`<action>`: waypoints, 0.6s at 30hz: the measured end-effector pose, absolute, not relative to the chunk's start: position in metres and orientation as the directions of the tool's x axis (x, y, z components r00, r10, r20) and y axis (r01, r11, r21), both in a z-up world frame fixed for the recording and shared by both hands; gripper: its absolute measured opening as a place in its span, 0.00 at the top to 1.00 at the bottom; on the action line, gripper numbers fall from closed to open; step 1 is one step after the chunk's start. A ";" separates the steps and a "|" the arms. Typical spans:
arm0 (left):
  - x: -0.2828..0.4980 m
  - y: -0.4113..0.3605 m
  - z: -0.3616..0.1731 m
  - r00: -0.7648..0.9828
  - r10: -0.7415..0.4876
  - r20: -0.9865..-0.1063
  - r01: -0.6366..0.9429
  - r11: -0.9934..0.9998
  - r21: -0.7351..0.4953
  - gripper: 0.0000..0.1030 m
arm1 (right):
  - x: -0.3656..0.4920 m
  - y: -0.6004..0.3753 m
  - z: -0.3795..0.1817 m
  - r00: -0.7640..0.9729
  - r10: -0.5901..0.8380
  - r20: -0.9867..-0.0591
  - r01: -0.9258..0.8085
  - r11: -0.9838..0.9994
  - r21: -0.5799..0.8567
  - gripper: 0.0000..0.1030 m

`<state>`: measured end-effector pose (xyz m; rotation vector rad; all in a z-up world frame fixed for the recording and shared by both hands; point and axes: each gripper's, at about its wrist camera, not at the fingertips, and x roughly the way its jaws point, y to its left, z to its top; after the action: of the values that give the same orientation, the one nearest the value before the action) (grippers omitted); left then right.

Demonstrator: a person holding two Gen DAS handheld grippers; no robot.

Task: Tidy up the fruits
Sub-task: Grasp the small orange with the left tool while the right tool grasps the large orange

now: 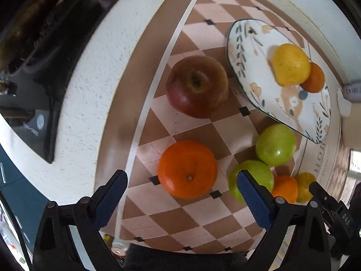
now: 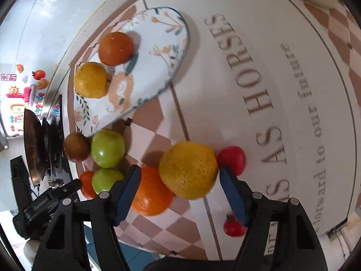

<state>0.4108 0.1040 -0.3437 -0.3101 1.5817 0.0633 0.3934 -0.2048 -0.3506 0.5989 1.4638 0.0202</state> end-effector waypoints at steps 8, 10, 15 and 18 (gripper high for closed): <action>0.413 0.087 -0.369 -0.058 -0.157 -0.986 -0.183 0.972 -0.144 0.39 | 0.397 -0.200 -0.347 0.104 0.372 -0.922 0.332 0.861 0.385 0.29; 0.409 0.081 -0.371 -0.047 -0.122 -0.991 -0.160 0.981 -0.113 0.40 | 0.394 -0.202 -0.350 0.093 0.381 -0.920 0.345 0.854 0.389 0.29; 0.388 0.077 -0.367 -0.038 -0.131 -0.991 -0.146 0.982 -0.124 0.41 | 0.377 -0.195 -0.352 0.071 0.452 -0.889 0.358 0.820 0.446 0.29; 0.370 0.073 -0.367 -0.048 -0.144 -0.988 -0.134 0.982 -0.136 0.41 | 0.368 -0.181 -0.356 0.053 0.495 -0.867 0.355 0.802 0.480 0.29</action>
<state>0.3695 0.0732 -0.3669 -0.2151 1.6227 -0.0079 0.3678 -0.1808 -0.3564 0.7021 1.5552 0.1208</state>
